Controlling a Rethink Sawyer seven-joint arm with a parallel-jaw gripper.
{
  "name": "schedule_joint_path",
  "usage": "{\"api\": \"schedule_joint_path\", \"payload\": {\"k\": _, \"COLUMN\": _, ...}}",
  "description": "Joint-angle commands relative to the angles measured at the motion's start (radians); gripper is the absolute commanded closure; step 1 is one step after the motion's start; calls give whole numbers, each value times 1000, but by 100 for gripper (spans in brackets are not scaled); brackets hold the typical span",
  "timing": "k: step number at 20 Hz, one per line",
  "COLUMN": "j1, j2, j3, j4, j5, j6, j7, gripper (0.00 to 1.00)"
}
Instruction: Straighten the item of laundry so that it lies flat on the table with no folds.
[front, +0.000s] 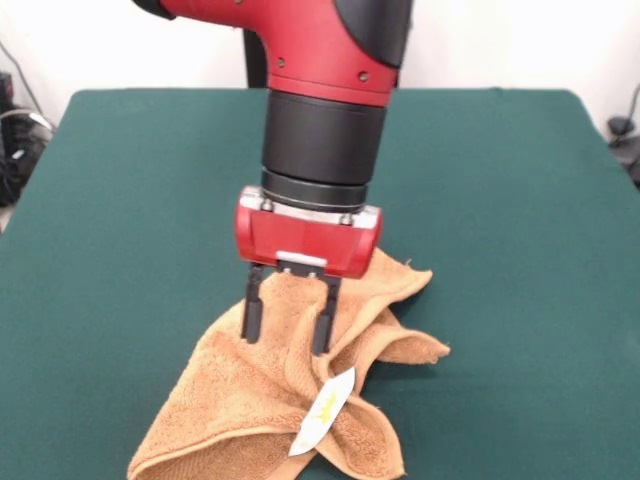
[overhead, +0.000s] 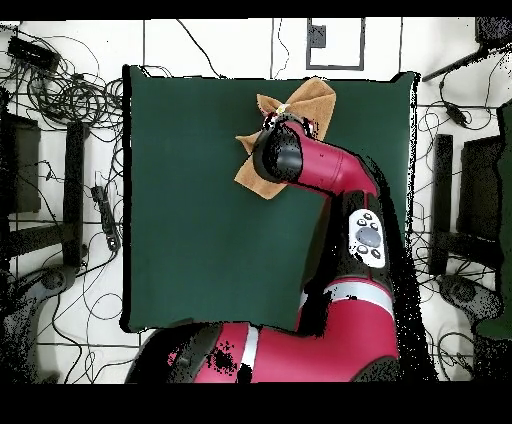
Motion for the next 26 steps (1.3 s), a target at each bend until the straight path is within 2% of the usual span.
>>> {"api": "schedule_joint_path", "payload": {"k": 1, "j1": -18, "j2": 90, "j3": 111, "j4": 45, "j5": -64, "j6": 58, "j7": 36, "gripper": 0}}
{"api": "schedule_joint_path", "payload": {"k": 7, "j1": -26, "j2": 130, "j3": 139, "j4": 14, "j5": -81, "j6": 28, "j7": 59, "gripper": 0}}
{"api": "schedule_joint_path", "payload": {"k": 15, "j1": 7, "j2": 190, "j3": 137, "j4": -32, "j5": -50, "j6": -25, "j7": 124, "gripper": 0}}
{"api": "schedule_joint_path", "payload": {"k": 26, "j1": 33, "j2": 200, "j3": 124, "j4": -26, "j5": -29, "j6": -46, "j7": 163, "gripper": 0}}
